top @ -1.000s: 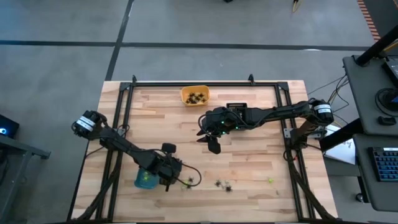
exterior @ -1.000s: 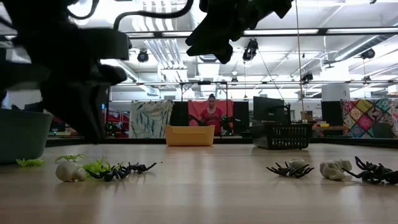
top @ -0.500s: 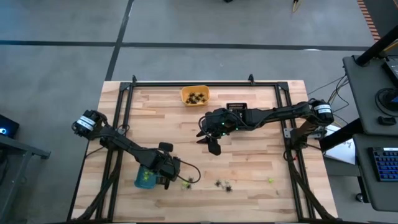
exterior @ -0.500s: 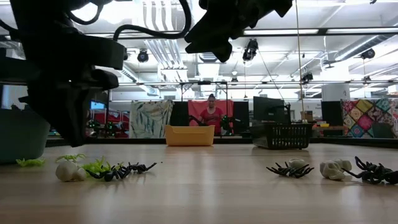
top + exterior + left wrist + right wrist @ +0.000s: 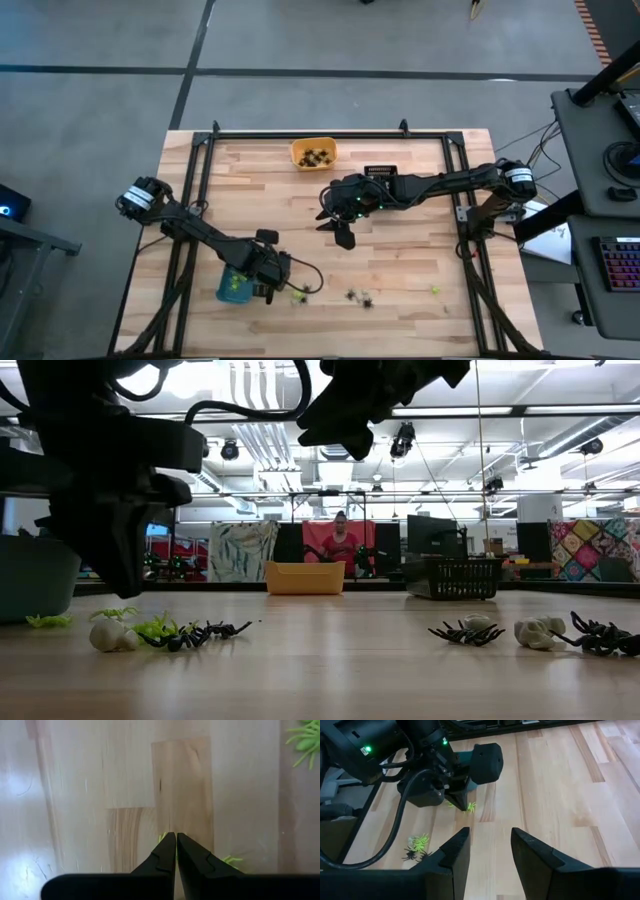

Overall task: Sort Halloween decoration
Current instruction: Put the green spider toy into the blue bin

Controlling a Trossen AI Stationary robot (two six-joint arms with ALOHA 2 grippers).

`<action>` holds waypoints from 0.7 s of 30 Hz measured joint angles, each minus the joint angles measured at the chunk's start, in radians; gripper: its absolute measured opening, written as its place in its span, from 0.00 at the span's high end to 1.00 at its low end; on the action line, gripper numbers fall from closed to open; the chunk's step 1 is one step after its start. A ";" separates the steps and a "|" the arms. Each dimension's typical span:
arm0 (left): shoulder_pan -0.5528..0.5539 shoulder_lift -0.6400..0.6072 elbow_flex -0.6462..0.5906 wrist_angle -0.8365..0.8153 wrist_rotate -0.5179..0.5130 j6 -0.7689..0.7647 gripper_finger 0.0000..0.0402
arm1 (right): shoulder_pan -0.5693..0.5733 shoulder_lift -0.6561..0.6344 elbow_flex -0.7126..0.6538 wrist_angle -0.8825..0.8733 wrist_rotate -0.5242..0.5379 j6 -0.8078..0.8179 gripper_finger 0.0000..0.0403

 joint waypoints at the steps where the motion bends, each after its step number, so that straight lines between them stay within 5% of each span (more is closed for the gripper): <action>1: 0.000 0.000 -0.001 0.000 0.000 -0.005 1.00 | 0.000 0.000 0.000 0.000 0.000 0.000 0.67; 21: 0.000 0.000 -0.017 0.015 0.017 -0.033 1.00 | 0.006 0.000 0.000 0.000 0.000 0.000 0.67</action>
